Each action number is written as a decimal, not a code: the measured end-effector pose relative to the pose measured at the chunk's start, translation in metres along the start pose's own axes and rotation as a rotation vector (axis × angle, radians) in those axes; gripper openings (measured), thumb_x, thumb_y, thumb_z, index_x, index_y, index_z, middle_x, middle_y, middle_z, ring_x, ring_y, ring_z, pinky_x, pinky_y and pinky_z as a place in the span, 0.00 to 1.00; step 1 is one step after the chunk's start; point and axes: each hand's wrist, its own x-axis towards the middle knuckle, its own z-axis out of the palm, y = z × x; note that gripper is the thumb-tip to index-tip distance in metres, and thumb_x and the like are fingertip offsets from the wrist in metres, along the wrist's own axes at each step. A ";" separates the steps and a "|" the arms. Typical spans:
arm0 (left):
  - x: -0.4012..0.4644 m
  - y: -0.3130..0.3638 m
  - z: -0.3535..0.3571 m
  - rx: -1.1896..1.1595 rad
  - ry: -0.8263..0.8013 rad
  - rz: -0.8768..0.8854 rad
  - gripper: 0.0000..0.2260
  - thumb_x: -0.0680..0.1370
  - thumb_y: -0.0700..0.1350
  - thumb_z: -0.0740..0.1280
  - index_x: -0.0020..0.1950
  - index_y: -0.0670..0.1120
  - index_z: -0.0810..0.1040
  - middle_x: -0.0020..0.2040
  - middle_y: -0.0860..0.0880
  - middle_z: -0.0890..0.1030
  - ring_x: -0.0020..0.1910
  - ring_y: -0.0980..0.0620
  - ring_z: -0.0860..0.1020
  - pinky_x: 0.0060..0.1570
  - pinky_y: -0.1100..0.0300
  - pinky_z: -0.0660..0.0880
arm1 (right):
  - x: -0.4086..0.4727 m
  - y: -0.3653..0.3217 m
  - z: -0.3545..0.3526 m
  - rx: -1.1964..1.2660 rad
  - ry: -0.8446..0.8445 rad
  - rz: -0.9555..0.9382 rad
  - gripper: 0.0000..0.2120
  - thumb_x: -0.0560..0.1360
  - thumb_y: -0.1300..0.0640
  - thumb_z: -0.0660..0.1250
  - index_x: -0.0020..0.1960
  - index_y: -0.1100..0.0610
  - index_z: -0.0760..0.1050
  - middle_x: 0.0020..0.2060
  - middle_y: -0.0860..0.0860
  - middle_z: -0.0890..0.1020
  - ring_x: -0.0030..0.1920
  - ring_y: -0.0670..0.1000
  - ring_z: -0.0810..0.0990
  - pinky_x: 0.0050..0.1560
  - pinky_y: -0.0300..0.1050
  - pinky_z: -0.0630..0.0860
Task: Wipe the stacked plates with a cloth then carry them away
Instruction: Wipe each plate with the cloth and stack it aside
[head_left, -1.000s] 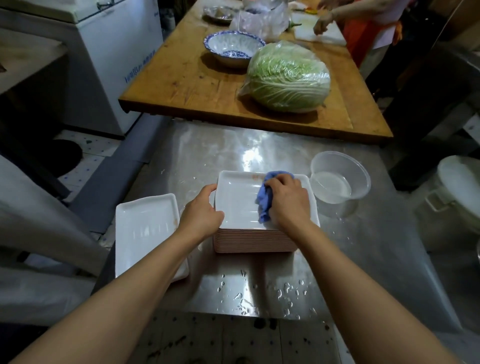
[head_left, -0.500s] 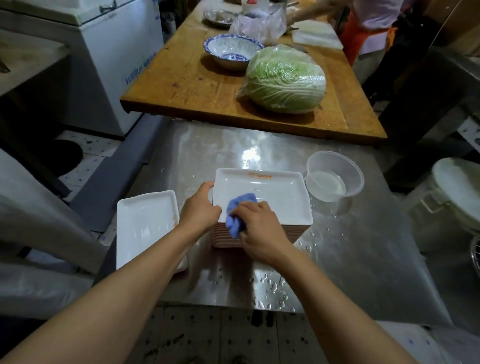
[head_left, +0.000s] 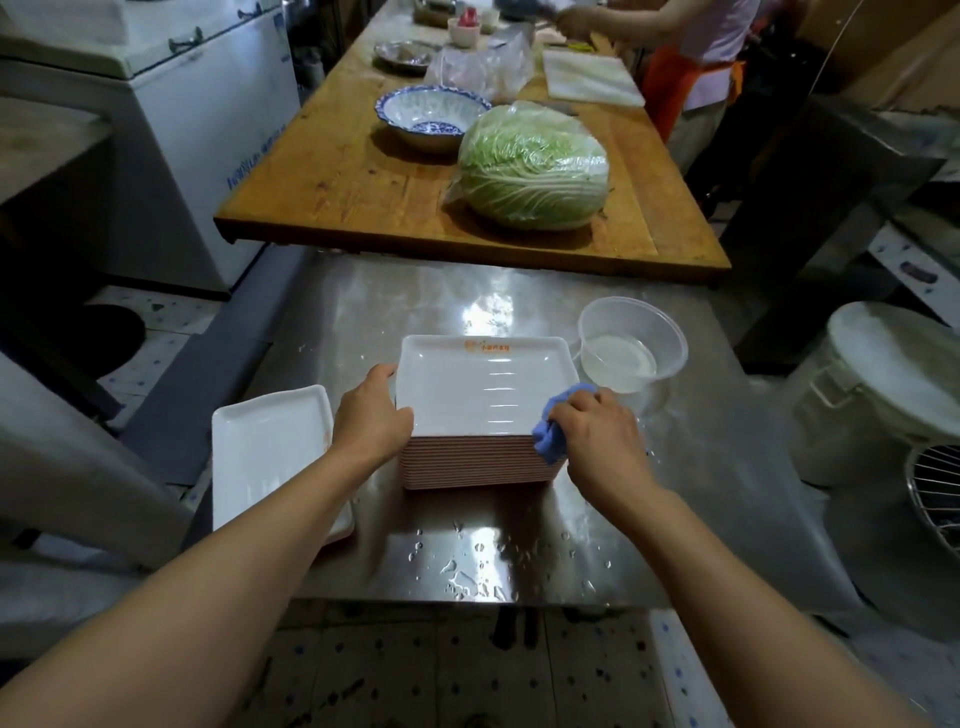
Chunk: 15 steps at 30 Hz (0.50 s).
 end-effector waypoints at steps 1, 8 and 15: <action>-0.002 0.001 -0.001 0.029 0.010 0.008 0.23 0.73 0.40 0.65 0.68 0.47 0.68 0.58 0.42 0.78 0.55 0.41 0.76 0.49 0.55 0.71 | -0.002 0.001 -0.002 0.034 0.027 0.007 0.17 0.71 0.66 0.60 0.58 0.55 0.74 0.58 0.51 0.75 0.60 0.54 0.68 0.56 0.44 0.66; -0.033 0.027 0.011 0.331 0.161 0.363 0.23 0.73 0.54 0.69 0.66 0.49 0.72 0.59 0.46 0.72 0.59 0.46 0.70 0.51 0.51 0.70 | -0.021 0.027 -0.013 0.553 0.357 0.130 0.19 0.65 0.75 0.62 0.50 0.60 0.81 0.47 0.57 0.81 0.50 0.60 0.75 0.50 0.53 0.74; -0.046 0.050 0.040 0.609 0.076 0.651 0.09 0.75 0.42 0.65 0.52 0.47 0.82 0.63 0.47 0.73 0.61 0.46 0.70 0.50 0.55 0.63 | -0.033 0.046 -0.007 0.606 0.395 0.196 0.19 0.66 0.73 0.61 0.51 0.58 0.81 0.47 0.57 0.81 0.48 0.57 0.74 0.45 0.40 0.64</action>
